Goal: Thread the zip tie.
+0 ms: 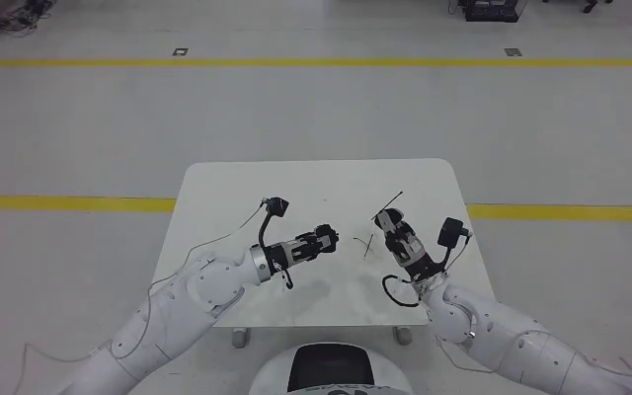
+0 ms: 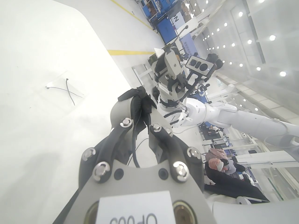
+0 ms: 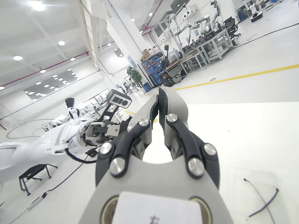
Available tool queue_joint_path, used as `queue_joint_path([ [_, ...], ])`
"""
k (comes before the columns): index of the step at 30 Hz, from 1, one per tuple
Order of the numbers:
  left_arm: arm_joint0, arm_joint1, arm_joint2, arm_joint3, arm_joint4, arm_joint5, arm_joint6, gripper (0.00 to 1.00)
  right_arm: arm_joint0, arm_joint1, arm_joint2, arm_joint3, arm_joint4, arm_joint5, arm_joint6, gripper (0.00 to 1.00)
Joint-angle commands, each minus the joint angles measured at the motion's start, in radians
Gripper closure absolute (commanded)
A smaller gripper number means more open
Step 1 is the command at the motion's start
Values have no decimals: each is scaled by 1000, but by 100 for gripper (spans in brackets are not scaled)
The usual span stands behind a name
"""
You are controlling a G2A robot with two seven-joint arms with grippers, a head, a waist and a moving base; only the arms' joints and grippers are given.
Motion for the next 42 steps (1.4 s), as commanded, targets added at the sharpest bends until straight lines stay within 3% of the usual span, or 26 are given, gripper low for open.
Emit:
queue_joint_path([
  [1, 0, 0, 0, 0, 0, 0, 0, 100, -6, -1, -25, -8, 1, 0, -26, 100],
  [8, 0, 0, 0, 0, 0, 0, 0, 100, 49, -27, -139, 10, 12, 0, -81, 100],
  [12, 0, 0, 0, 0, 0, 0, 0, 100, 104, -49, -196, 18, 42, 0, -49, 100],
  [25, 4, -2, 3, -1, 2, 3, 10, 100, 104, -49, -196, 18, 42, 0, -49, 100],
  [34, 38, -25, 22, 20, -9, 0, 128, 100, 47, -67, -137, 16, 31, 0, -66, 100],
  [42, 36, -47, 42, 29, 3, 0, 159, 100, 12, -87, -112, 23, 26, 0, -65, 100],
])
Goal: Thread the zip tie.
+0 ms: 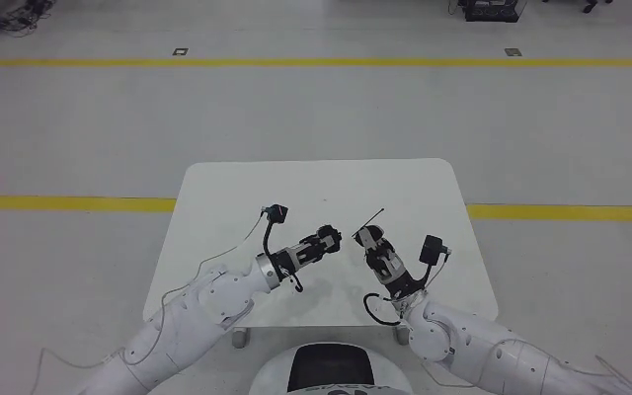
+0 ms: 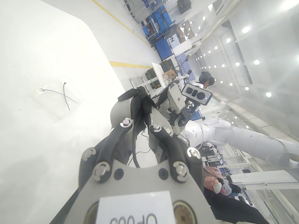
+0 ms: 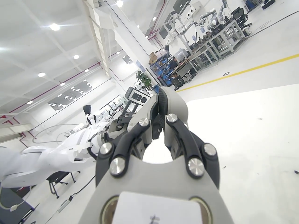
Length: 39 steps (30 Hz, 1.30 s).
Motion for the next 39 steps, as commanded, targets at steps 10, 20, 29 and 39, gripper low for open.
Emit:
queue_joint_path([
  [10, 4, -10, -4, -14, 38, 0, -30, 100, -14, -8, 27, -9, -16, 14, 15, 100],
  [20, 31, -5, -30, -34, 71, 0, -23, 100, -81, -28, 106, -14, -100, 8, 28, 100],
  [29, 31, -5, -30, -34, 71, 0, -23, 100, -132, -39, 158, -23, -151, 0, 47, 100],
  [39, 31, -5, -30, -34, 71, 0, -23, 100, -155, -55, 200, -20, -157, 0, 78, 100],
])
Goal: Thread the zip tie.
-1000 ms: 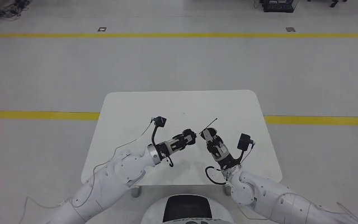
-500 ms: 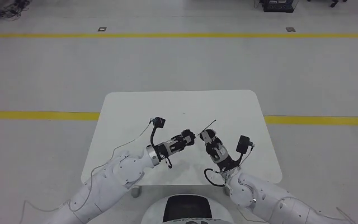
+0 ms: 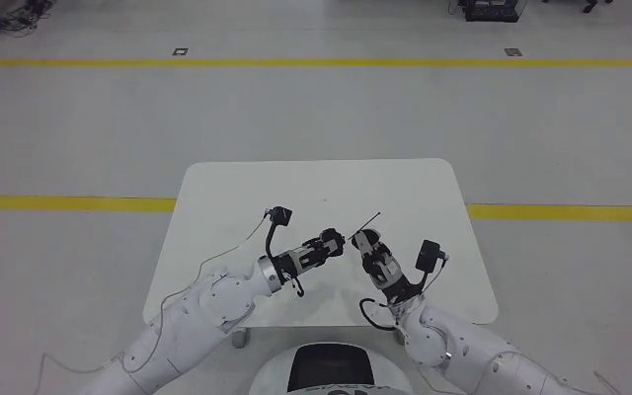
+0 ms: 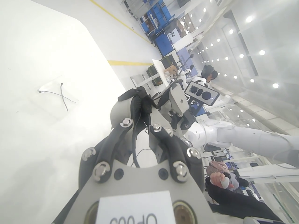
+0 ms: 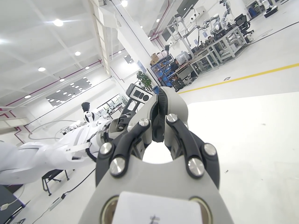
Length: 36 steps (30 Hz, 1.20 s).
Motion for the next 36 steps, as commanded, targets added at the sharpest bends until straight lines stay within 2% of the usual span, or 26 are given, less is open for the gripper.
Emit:
queue_joint_path([
  [1, 0, 0, 0, 0, 0, 0, 0, 100, -2, -4, 6, 1, -1, 0, 6, 100],
  [21, 0, 0, 0, 0, 0, 0, 0, 100, -19, -34, 42, 16, -2, 0, 55, 100],
  [36, 0, 0, 0, 0, 0, 0, 0, 100, -39, -49, 69, 18, -29, 0, 54, 100],
])
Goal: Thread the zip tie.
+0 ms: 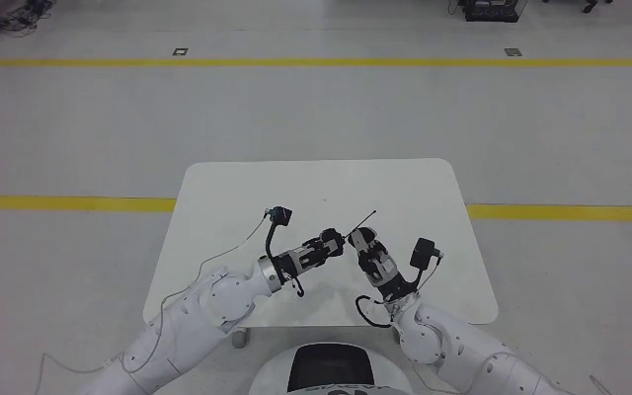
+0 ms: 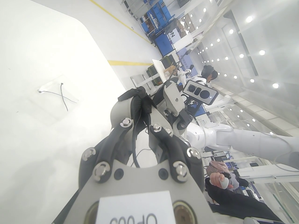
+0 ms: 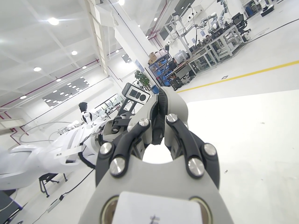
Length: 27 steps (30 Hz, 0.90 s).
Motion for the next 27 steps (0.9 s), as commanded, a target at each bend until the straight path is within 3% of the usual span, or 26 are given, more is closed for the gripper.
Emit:
queue_joint_path([
  [1, 0, 0, 0, 0, 0, 0, 0, 100, -2, -2, 3, 0, -2, 0, 1, 100],
  [27, 0, 0, 0, 0, 0, 0, 0, 100, -19, -16, 30, 8, -10, 0, 12, 100],
])
